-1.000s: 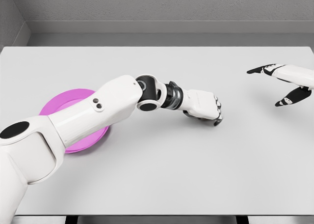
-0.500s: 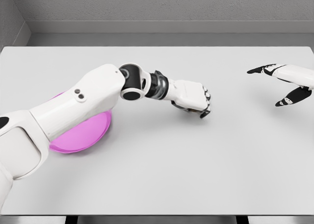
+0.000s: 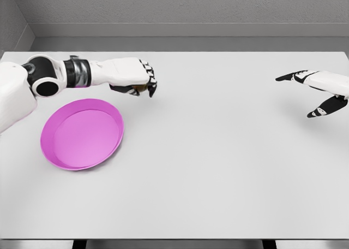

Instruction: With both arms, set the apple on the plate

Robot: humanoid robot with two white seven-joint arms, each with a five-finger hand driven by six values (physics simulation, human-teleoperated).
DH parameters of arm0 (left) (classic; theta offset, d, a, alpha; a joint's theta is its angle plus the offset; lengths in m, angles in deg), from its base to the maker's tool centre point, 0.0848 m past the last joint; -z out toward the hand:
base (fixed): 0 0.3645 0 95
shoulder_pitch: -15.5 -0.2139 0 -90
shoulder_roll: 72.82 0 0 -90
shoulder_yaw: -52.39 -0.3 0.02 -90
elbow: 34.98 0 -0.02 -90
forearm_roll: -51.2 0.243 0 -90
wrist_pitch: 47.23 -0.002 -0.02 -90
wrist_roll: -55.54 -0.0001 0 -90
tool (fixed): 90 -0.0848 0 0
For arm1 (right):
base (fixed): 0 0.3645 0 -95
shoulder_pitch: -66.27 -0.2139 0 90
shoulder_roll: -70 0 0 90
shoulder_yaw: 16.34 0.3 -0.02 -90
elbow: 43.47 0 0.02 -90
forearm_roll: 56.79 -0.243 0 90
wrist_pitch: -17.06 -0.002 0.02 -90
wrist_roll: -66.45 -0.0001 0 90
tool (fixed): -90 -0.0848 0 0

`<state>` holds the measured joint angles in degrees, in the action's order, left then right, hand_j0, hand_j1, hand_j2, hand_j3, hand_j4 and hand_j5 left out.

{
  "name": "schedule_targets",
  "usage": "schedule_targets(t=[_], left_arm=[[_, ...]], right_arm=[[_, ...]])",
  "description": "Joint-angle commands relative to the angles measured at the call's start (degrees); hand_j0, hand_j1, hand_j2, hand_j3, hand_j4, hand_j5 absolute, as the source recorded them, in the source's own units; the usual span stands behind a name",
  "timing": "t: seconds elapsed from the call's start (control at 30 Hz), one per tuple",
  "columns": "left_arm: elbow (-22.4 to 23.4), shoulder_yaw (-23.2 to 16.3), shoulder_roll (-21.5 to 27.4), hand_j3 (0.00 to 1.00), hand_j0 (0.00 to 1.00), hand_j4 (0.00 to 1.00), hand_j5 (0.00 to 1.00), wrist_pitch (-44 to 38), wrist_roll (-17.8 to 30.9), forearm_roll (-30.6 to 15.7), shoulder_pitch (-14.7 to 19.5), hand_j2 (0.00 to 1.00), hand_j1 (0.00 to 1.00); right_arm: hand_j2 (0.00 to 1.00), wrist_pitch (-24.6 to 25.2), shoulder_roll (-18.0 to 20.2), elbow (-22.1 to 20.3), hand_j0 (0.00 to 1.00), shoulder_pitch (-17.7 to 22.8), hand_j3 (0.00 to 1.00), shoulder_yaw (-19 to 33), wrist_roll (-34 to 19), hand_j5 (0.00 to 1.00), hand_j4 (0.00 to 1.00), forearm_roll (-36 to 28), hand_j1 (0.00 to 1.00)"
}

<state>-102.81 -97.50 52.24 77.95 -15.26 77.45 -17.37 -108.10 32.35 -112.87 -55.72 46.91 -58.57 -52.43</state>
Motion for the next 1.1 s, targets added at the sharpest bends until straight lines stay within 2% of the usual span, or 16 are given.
schedule_targets(t=[0.0, 0.03, 0.13, 0.27, 0.4, 0.43, 0.5, 0.53, 0.57, 0.6, 0.63, 0.7, 0.73, 0.8, 0.87, 1.07], left_arm=[[-1.2, 0.5, 7.5, 0.41, 0.41, 0.41, 0.41, -0.2, -0.2, -2.1, -0.3, 0.41, 0.41], [-1.2, 0.5, 9.3, 0.38, 0.38, 0.38, 0.38, -0.2, -0.2, -3.0, -1.0, 0.38, 0.38], [-8.2, 0.6, 16.4, 0.38, 0.38, 0.38, 0.38, -0.2, -0.2, -3.2, -3.7, 0.38, 0.38], [-13.6, -0.1, 16.7, 0.38, 0.38, 0.38, 0.38, -0.2, -0.1, -3.5, -5.4, 0.38, 0.38], [-13.6, -0.1, 16.8, 0.43, 0.43, 0.43, 0.43, -0.2, -0.1, -3.7, -5.7, 0.43, 0.43], [-13.6, -0.1, 16.8, 0.49, 0.49, 0.49, 0.49, -0.2, -0.1, -3.7, -5.8, 0.49, 0.49], [-13.8, -0.1, 17.0, 0.91, 0.91, 0.91, 0.91, -0.2, -0.1, -6.9, -5.8, 0.91, 0.91], [-15.0, -0.1, 17.1, 1.0, 1.0, 1.0, 1.0, -0.2, -0.1, -7.6, -5.4, 1.0, 1.0], [-15.9, 0.2, 16.8, 1.0, 1.0, 1.0, 1.0, -0.2, 0.0, -8.6, -5.2, 1.0, 1.0], [-15.9, 0.5, 16.2, 1.0, 1.0, 1.0, 1.0, -0.2, 0.0, -9.3, -4.7, 1.0, 1.0], [-15.8, 0.5, 14.3, 1.0, 1.0, 1.0, 1.0, -0.2, 0.0, -9.6, -0.7, 1.0, 1.0], [-15.0, 0.0, 8.2, 1.0, 1.0, 1.0, 1.0, -0.2, 0.0, -9.6, 4.6, 1.0, 1.0], [-13.8, -0.1, 4.7, 1.0, 1.0, 1.0, 1.0, -0.2, 0.0, -9.5, 5.4, 1.0, 1.0], [-12.6, -0.1, -0.3, 1.0, 1.0, 1.0, 1.0, -0.2, 0.0, -9.6, 5.3, 1.0, 1.0], [-10.7, -0.1, -1.7, 1.0, 1.0, 1.0, 1.0, -0.2, 0.0, -9.4, 4.6, 1.0, 1.0], [-8.2, -1.1, -2.5, 1.0, 1.0, 1.0, 1.0, -0.2, 0.0, -9.4, 3.2, 1.0, 1.0]], right_arm=[[1.0, 0.2, 0.1, 0.0, 1.0, 0.0, 1.0, 0.0, 0.0, 1.0, 1.0, -0.4, 1.0], [1.0, 0.2, 0.1, 0.0, 1.0, 0.0, 1.0, 0.0, 0.0, 1.0, 1.0, -0.4, 1.0], [1.0, 0.2, 0.6, -0.1, 1.0, 0.0, 1.0, 0.0, 0.0, 1.0, 1.0, -0.4, 1.0], [1.0, 0.2, 2.2, -0.3, 1.0, -0.4, 1.0, 0.1, 0.0, 1.0, 1.0, -0.6, 1.0], [1.0, 0.2, 2.2, -0.3, 1.0, -0.4, 1.0, 0.1, 0.0, 1.0, 1.0, -0.6, 1.0], [1.0, 0.2, 2.2, -0.3, 1.0, -0.4, 1.0, 0.1, 0.0, 1.0, 1.0, -0.6, 1.0], [1.0, 0.2, 2.2, -0.4, 1.0, -0.4, 1.0, 0.1, 0.0, 1.0, 1.0, -0.6, 1.0], [1.0, 0.2, 2.2, -0.3, 1.0, -0.4, 1.0, 0.1, 0.0, 1.0, 1.0, -0.6, 1.0], [1.0, 0.2, 2.2, -0.4, 1.0, -0.4, 1.0, 0.1, 0.0, 1.0, 1.0, -0.6, 1.0], [1.0, 0.2, 2.2, -0.3, 1.0, -0.4, 1.0, 0.1, 0.0, 1.0, 1.0, -0.6, 1.0], [1.0, 0.2, 2.2, -0.3, 1.0, -0.4, 1.0, 0.1, 0.0, 1.0, 1.0, -0.6, 1.0], [1.0, 0.2, 2.2, -0.3, 1.0, -0.4, 1.0, 0.2, 0.0, 1.0, 1.0, -0.6, 1.0], [1.0, 0.2, 2.2, -0.3, 1.0, -0.4, 1.0, 0.2, 0.0, 1.0, 1.0, -0.6, 1.0], [1.0, 0.2, 2.2, -0.3, 1.0, -0.4, 1.0, 0.3, 0.0, 1.0, 1.0, -0.6, 1.0], [1.0, 0.2, 2.2, -0.3, 1.0, -0.4, 1.0, 0.3, 0.0, 1.0, 1.0, -0.6, 1.0], [1.0, 0.2, 2.3, -0.3, 1.0, -0.1, 1.0, 0.2, 0.0, 1.0, 1.0, -0.6, 1.0]])
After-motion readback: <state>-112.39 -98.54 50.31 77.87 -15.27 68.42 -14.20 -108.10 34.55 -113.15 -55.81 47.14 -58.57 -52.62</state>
